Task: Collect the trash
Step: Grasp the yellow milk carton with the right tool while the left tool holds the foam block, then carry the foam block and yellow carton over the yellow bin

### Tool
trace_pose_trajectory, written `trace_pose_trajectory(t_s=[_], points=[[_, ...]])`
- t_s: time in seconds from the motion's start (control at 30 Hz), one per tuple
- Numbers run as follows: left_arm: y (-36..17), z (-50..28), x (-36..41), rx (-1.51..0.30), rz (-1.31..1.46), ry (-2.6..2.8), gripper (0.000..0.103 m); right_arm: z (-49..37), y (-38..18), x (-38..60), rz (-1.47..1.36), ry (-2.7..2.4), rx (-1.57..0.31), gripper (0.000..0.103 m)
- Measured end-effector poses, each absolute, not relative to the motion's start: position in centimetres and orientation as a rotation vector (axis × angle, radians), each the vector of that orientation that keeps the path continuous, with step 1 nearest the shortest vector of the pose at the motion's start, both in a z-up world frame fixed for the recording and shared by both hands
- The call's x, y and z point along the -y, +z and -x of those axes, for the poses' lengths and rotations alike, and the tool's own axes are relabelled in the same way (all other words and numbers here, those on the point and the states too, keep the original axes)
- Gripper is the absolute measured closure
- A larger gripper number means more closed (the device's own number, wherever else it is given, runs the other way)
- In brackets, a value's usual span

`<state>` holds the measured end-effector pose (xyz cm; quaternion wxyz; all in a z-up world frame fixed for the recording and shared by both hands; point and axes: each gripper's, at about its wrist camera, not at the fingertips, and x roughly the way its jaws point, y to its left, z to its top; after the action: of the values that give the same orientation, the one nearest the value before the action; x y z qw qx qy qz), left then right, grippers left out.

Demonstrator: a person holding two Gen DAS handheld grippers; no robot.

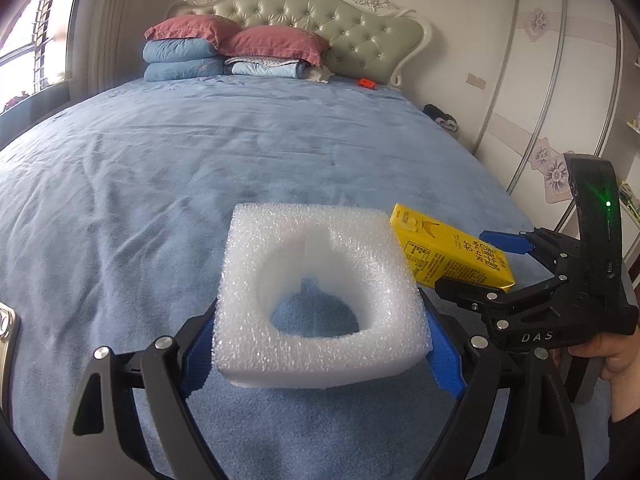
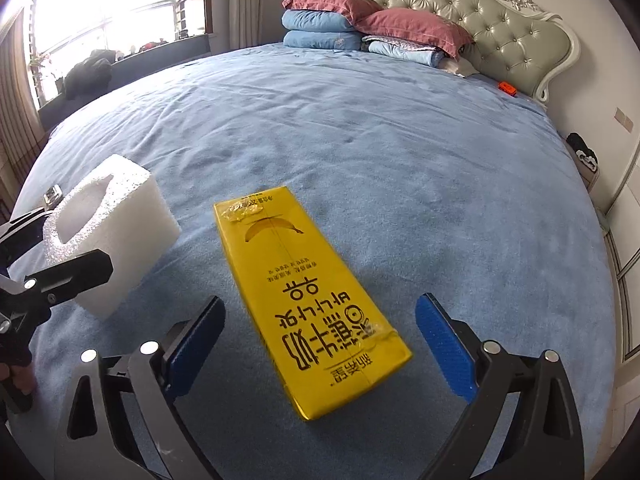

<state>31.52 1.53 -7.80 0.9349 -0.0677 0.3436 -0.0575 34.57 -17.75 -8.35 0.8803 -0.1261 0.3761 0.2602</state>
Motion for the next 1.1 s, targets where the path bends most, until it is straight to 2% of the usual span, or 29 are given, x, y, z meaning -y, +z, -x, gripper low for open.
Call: trace_pose_trajectory(t_s=[0.03, 0.07, 0.1, 0.13, 0.5, 0.83, 1.1], points=[[-8.0, -31.4, -1.7, -0.704, 0.141, -0.116, 0.017, -34.7, -8.5, 17.5, 0.272, 0.545, -0.794, 0.036], [-8.0, -31.3, -1.8, -0.701, 0.143, -0.113, 0.017, -34.5, -8.6, 17.5, 0.281, 0.526, -0.794, 0.038], [-7.9, -31.2, -1.8, -0.697, 0.144, -0.111, 0.017, -34.2, -8.4, 17.7, 0.281, 0.487, -0.782, 0.049], [-7.8, -31.0, -1.8, -0.690, 0.144, -0.111, 0.017, -33.8, -8.3, 18.0, 0.265, 0.471, -0.785, 0.055], [-6.5, -27.2, 3.5, -0.725, 0.089, -0.304, 0.017, -23.6, -5.9, 25.0, 0.147, 0.459, -0.762, 0.055], [-5.8, -20.8, 12.5, -0.761, -0.002, -0.494, 0.017, -12.9, -5.0, 35.9, 0.002, 0.338, -0.736, 0.055], [-5.8, -16.7, 22.0, -0.790, -0.104, -0.670, 0.017, -4.5, -6.5, 43.7, -0.075, 0.175, -0.714, 0.055]])
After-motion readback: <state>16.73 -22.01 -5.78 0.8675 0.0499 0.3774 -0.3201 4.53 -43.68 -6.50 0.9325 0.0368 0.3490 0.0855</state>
